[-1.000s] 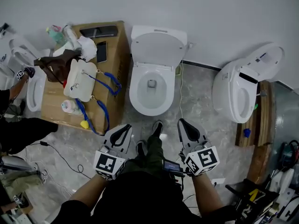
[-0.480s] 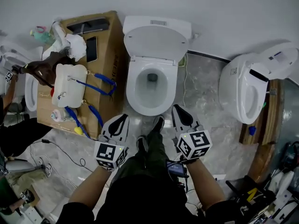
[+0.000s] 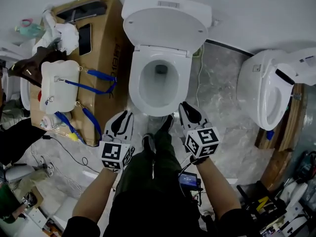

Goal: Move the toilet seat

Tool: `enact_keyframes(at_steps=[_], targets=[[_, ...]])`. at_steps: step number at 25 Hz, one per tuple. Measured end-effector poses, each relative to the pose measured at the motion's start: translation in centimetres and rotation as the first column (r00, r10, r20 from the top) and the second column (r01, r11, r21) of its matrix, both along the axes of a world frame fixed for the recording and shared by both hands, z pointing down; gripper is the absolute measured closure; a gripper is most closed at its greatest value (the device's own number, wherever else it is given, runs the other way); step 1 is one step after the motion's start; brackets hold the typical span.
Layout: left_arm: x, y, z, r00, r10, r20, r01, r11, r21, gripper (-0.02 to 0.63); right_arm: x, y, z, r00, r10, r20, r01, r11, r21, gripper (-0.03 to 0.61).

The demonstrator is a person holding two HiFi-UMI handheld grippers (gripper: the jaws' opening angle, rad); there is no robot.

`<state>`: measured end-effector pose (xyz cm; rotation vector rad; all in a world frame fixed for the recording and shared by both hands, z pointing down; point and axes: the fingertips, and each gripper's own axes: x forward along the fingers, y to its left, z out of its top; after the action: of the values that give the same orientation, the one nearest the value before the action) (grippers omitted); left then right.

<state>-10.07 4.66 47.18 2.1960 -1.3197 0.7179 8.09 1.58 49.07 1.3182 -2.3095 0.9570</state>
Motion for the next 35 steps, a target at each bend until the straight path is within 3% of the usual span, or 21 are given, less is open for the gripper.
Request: enact_keyframes(at_steps=[3,6,9,15,21,31,35], targets=[[-0.1,-0.1,2.8,1.000,-0.003,0.004,0.003,0.998,-0.055,0.501,-0.3,-0.2,2.5,1.000,-0.022,-0.005,0.021,0.999,-0.028,0.539],[-0.5,-0.5,5.5,1.000,-0.031,0.005,0.032,0.995,-0.099,0.482,-0.6,-0.2,4.9,0.999,-0.038,-0.006,0.038,0.997,-0.072,0.425],[-1.1,-1.0,8.2,0.999,-0.052,0.008,0.053,0.991,-0.127,0.479,-0.4,0.2,7.7,1.000,-0.023,-0.012,0.021,0.992,-0.121,0.407],[-2.0,-0.2,15.7,1.000,-0.008,0.013,0.010,0.975,-0.224,0.469,1.0,1.7,14.5,0.998,0.038,-0.048,-0.048,0.974,-0.222,0.365],[-3.2,1.3,22.0,1.000,0.025,0.006,-0.021,0.943,-0.332,0.468,2.0,4.5,21.2,0.989,0.141,-0.044,-0.148,0.922,-0.359,0.347],[-3.7,2.7,30.5,0.999,0.045,-0.031,-0.054,0.875,-0.480,0.437,1.8,7.8,31.0,0.964,0.266,-0.020,-0.235,0.813,-0.533,0.334],[-3.5,3.0,33.0,0.998,0.006,-0.057,-0.036,0.841,-0.540,0.408,1.2,7.7,32.7,0.965,0.263,-0.005,-0.222,0.807,-0.548,0.327]])
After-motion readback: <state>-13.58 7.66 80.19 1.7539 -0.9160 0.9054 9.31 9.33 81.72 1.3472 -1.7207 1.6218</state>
